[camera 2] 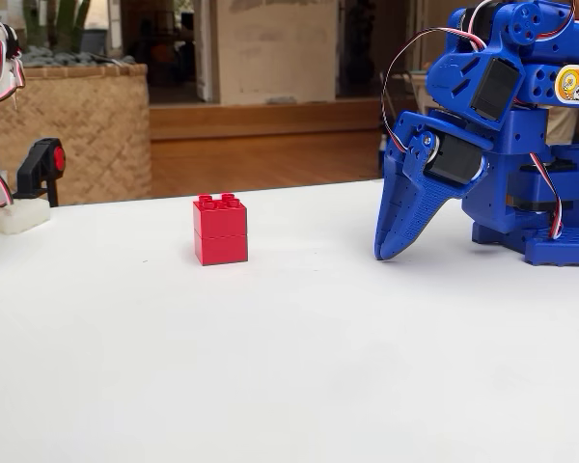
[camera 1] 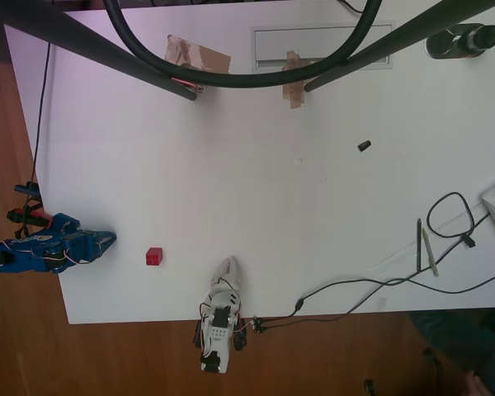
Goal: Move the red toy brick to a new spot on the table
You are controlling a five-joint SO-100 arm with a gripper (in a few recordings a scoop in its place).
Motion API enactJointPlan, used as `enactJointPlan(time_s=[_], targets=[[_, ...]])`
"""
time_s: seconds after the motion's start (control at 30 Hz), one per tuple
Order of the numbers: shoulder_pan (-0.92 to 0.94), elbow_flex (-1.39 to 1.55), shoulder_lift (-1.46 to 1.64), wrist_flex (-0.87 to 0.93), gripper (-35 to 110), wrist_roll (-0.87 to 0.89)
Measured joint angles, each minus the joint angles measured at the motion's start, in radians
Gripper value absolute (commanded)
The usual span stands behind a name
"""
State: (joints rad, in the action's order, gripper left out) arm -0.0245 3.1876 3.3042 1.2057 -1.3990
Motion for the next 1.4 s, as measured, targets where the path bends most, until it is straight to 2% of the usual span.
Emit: enactJointPlan(time_s=[1.4], targets=[[0.000,0.000,0.000,0.000,0,0.021]])
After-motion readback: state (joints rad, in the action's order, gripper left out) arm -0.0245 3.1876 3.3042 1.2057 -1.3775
